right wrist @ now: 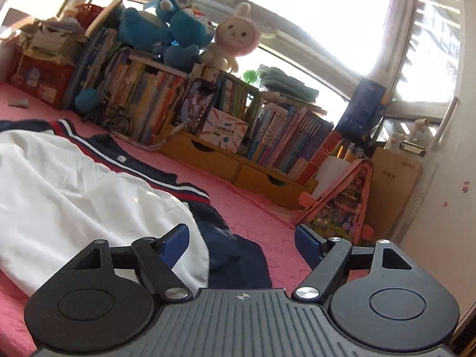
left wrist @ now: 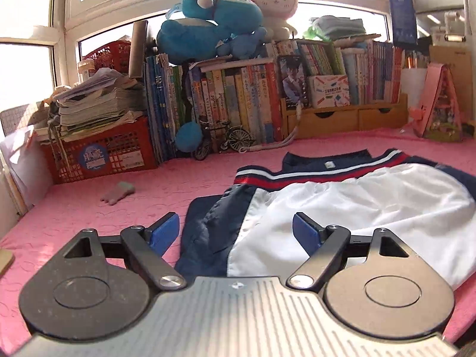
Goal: Fold clothes
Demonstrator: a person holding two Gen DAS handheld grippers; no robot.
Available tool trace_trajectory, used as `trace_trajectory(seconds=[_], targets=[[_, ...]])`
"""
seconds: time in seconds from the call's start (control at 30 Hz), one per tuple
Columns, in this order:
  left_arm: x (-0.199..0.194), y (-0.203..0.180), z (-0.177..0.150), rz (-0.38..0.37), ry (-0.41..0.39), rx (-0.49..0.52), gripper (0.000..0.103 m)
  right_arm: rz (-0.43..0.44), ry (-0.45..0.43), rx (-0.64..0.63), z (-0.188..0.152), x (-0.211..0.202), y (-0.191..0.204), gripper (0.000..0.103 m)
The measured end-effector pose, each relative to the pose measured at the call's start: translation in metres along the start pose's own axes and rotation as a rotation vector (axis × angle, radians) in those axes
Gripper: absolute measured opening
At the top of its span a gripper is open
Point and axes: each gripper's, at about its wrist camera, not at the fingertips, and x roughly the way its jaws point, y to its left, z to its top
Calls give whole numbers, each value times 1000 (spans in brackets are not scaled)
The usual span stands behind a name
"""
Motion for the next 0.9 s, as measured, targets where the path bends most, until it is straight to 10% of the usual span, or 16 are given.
trace_trajectory(seconds=[0.2, 0.43, 0.53, 0.6, 0.9], targets=[[9, -4, 3, -161, 97, -169, 58, 268, 127, 316, -4, -23, 68, 42], [15, -18, 0, -272, 235, -174, 56, 195, 170, 220, -12, -21, 111, 38], [22, -33, 8, -422, 364, -149, 26, 182, 177, 220, -11, -21, 113, 38], [27, -48, 12, -483, 442, -103, 26, 174, 177, 220, -12, -22, 115, 38], [79, -92, 2, -382, 729, 69, 26, 175, 185, 228, -11, -19, 113, 38]])
